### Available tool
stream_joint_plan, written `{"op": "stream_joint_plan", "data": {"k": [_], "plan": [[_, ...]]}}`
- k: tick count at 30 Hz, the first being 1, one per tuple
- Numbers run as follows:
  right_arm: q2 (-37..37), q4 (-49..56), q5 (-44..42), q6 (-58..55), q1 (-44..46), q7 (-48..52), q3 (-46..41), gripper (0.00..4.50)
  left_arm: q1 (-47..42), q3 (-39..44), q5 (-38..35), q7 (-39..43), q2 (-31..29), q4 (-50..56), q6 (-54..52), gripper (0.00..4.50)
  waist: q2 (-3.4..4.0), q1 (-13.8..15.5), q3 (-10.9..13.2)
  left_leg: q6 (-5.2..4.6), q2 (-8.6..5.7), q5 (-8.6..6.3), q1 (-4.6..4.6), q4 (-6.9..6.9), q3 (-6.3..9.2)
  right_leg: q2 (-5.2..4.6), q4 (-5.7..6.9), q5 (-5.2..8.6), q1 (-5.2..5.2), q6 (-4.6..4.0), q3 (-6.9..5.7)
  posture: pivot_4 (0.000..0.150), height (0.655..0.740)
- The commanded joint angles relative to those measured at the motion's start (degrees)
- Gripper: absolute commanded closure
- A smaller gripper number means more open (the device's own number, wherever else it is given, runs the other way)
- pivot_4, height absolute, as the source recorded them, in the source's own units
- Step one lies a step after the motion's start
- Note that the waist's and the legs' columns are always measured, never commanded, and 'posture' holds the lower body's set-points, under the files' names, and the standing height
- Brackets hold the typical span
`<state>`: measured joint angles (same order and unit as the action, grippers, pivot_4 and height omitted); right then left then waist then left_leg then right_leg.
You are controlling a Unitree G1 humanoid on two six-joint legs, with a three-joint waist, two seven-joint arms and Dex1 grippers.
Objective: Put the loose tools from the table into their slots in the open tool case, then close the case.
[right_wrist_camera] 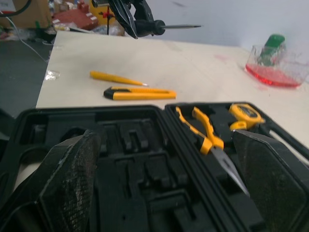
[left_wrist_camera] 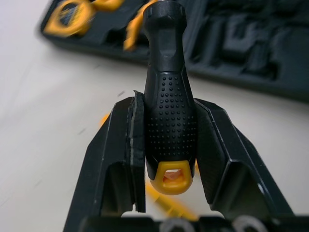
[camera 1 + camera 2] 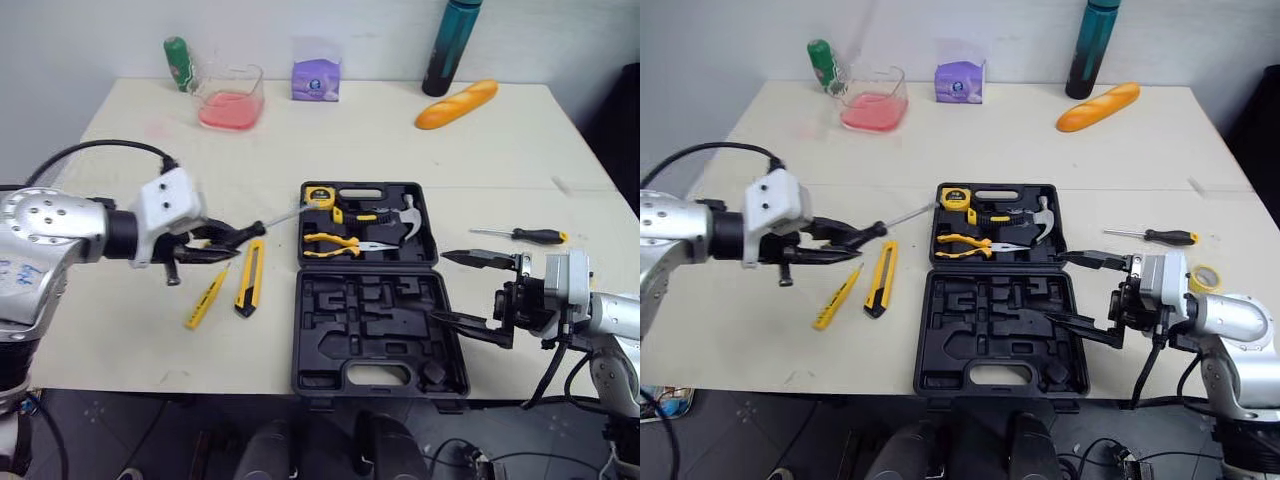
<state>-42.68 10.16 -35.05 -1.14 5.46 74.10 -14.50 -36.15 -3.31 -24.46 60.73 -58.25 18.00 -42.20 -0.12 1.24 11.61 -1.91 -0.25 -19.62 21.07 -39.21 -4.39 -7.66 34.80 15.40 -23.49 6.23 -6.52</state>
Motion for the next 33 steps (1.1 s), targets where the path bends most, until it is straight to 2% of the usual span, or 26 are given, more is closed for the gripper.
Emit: {"op": "stream_joint_plan", "data": {"k": [1, 6, 9, 13, 15, 17, 22, 26, 33], "plan": [[-1.41, 0.63, 0.02, 0.88, -0.86, 0.04, -2.55, 0.0, -5.71, -3.01, -1.22, 0.36, 1.75, 3.17, -4.21, 3.5, -0.02, 0.12, 0.01, 0.01, 0.03, 0.01, 0.05, -0.02, 0.01, 0.06, -0.01, 0.0, -0.04, 0.0, 0.0, 0.15, 0.7349], [-2.63, -1.37, 1.15, 1.85, -4.95, -0.47, -6.37, 0.0, -17.5, -19.9, 9.06, 3.62, 6.95, 1.98, -2.55, 3.5, -0.05, 0.74, 0.0, -0.03, -0.04, 0.02, 0.1, -0.09, 0.01, 0.05, -0.05, -0.02, -0.01, 0.03, 0.05, 0.15, 0.7349], [-2.56, -2.67, 1.65, 2.93, -6.44, -0.1, -7.34, 0.0, -21.1, -22.52, 8.21, 3.7, 12.29, 0.68, -6.62, 3.5, -0.07, 0.67, 0.01, -0.08, -0.06, 0.03, 0.11, -0.13, -0.03, 0.06, -0.09, -0.07, 0.0, 0.1, 0.13, 0.15, 0.7349], [-2.41, -3.8, 1.98, 4.21, -7.67, 0.16, -8.22, 0.0, -23.12, -26.68, 11.78, 4.89, 14.14, -1.75, -5.68, 3.5, -0.06, 0.0, 0.01, -0.08, -0.01, 0.03, 0.11, -0.14, -0.02, 0.11, -0.06, -0.06, -0.02, 0.09, 0.13, 0.15, 0.7349], [-2.24, -4.09, 2.04, 4.98, -9.01, 0.16, -9.1, 0.0, -25.4, -30.77, 16.21, 4.04, 16.92, -6.5, -3.54, 3.5, -0.06, 0.19, 0.01, -0.07, 0.03, 0.03, 0.08, -0.14, -0.02, 0.15, -0.05, -0.06, -0.01, 0.09, 0.14, 0.15, 0.7349], [-2.1, -3.92, 2.03, 5.77, -10.5, 0.17, -9.73, 0.0, -28.28, -35.4, 23.62, -0.58, 20.53, -12.39, -2.74, 3.5, -0.06, 0.65, 0.01, -0.08, 0.0, 0.04, 0.1, -0.22, -0.01, 0.13, -0.03, -0.06, 0.01, 0.09, 0.13, 0.15, 0.7349], [-1.79, -3.14, 1.72, 6.31, -11.85, -0.58, -10.0, 0.0, -29.2, -35.67, 23.27, 3.62, 24.84, -15.81, -2.8, 3.5, -0.06, 0.76, 0.02, -0.25, -0.04, -0.06, 0.2, -0.4, 0.01, 0.07, -0.05, -0.09, 0.03, 0.14, 0.14, 0.15, 0.7349], [-1.29, -1.8, 1.6, 6.7, -13.54, -1.11, -10.17, 0.0, -30.38, -39.02, 27.47, 4.1, 25.91, -16.63, -4.16, 3.5, -0.05, 0.49, 0.01, -0.25, -0.03, -0.06, 0.23, -0.46, 0.03, 0.06, -0.03, -0.09, 0.02, 0.15, 0.11, 0.15, 0.7349], [-0.92, -0.04, 1.47, 6.64, -14.31, -2.74, -9.64, 0.0, -30.34, -40.43, 30.14, 6.67, 26.42, -15.98, -4.69, 3.5, -0.06, 0.34, 0.01, -0.25, -0.02, -0.06, 0.21, -0.55, 0.03, 0.04, 0.07, -0.09, 0.03, 0.14, 0.15, 0.15, 0.7349]]}}
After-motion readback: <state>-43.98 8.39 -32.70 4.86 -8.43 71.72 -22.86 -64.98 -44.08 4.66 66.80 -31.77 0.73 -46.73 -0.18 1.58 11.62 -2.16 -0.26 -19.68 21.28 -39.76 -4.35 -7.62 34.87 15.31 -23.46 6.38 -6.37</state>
